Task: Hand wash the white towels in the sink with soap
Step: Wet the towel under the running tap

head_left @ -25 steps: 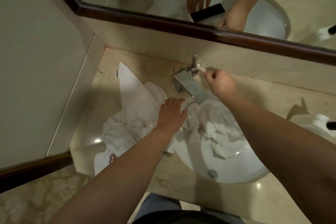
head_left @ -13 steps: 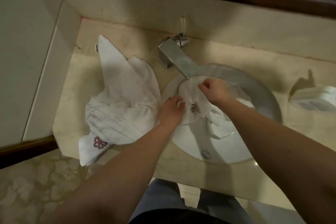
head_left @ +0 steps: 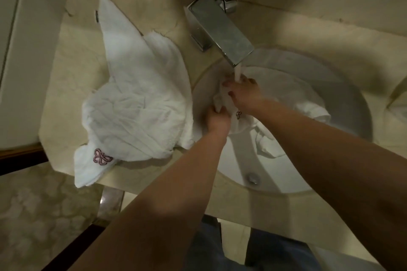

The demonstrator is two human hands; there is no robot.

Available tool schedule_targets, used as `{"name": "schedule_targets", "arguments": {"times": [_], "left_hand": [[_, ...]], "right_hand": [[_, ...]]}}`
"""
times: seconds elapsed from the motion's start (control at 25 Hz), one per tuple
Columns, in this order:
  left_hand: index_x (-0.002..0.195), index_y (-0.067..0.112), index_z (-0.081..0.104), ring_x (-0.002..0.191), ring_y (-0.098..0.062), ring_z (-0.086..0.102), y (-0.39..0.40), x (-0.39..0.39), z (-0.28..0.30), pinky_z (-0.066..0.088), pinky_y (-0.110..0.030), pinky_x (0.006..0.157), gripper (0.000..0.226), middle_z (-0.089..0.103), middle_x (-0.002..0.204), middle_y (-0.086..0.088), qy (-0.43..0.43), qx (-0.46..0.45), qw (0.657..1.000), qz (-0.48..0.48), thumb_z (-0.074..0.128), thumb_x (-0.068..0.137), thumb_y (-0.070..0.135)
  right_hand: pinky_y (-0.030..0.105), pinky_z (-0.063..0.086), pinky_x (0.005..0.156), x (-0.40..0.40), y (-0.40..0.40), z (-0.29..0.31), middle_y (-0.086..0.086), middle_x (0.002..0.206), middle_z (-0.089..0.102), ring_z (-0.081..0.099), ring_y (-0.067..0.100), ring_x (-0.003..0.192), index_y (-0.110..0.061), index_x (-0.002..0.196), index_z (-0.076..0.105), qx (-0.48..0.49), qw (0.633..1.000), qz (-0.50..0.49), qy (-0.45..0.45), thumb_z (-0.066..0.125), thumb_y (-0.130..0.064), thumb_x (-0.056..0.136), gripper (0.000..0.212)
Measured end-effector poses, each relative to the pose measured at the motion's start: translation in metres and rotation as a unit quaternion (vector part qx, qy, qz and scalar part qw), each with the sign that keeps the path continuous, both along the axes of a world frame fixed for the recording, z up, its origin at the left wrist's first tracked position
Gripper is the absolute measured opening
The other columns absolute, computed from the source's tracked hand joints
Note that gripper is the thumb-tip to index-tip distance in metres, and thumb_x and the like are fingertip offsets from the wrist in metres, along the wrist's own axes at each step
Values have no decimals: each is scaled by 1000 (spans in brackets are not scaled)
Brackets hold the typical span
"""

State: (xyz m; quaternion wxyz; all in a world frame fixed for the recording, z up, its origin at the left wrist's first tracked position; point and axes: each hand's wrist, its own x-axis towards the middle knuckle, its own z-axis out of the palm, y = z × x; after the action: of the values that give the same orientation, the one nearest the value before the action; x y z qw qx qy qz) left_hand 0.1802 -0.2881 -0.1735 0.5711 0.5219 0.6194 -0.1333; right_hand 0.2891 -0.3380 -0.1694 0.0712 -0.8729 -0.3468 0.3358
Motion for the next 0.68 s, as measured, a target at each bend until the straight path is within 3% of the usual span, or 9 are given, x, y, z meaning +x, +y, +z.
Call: {"name": "schedule_targets", "arguments": {"times": [0.16,0.24,0.36,0.4,0.48,0.52,0.6,0.68], "left_hand": [[116,-12,61,104,-32,65,4,4,-10,44,-16,58,28,67,113,-24,-17,-30,999,19,51,101,9],[114,-8,63,95,-24,61,5,5,-7,46,-20,63,24,67,110,-21,-24,-30,999,13,51,101,8],[121,3,55,105,-24,56,6,3,11,47,-25,79,24,60,118,-17,-26,22,998,-47,45,105,18],[122,6,51,106,-24,55,8,0,9,46,-22,81,23,59,114,-13,-26,38,998,-43,42,107,20],[111,10,51,87,-19,57,13,-1,17,44,-25,75,15,57,93,-1,-117,49,992,-10,45,106,22],[107,11,53,79,-14,56,16,0,22,42,-25,74,13,57,86,3,-139,51,989,8,49,105,23],[101,13,57,73,-9,57,26,5,32,44,-24,71,13,61,81,4,-178,39,983,-7,54,102,25],[99,15,63,76,-12,61,29,15,47,49,-24,72,11,66,84,1,-205,-4,978,-26,58,100,25]], "right_hand": [[36,23,113,8,6,-4,11,145,46,34,34,137,-23,141,44,-21,1000,19,-12,47,-29,99,42],[37,19,114,13,8,-2,15,149,40,30,32,140,-21,145,38,-40,998,35,-26,51,-29,98,49],[39,23,109,16,5,-1,16,139,47,32,33,134,-23,133,54,-85,994,62,-23,49,-35,98,37],[40,23,108,17,2,2,14,136,48,30,31,134,-24,128,59,-97,992,79,-24,49,-37,96,35],[39,18,112,21,-2,11,13,139,46,26,30,138,-22,119,65,-74,994,85,-9,53,-40,89,36],[36,18,112,23,-4,18,13,139,48,29,29,138,-19,114,67,-39,997,64,22,54,-43,84,41],[33,35,100,26,-9,30,14,122,59,49,31,122,-11,109,64,39,990,-43,126,57,-42,75,46],[39,49,84,25,-13,44,10,103,63,61,30,98,-16,109,56,128,947,-183,230,65,-31,67,45]]}}
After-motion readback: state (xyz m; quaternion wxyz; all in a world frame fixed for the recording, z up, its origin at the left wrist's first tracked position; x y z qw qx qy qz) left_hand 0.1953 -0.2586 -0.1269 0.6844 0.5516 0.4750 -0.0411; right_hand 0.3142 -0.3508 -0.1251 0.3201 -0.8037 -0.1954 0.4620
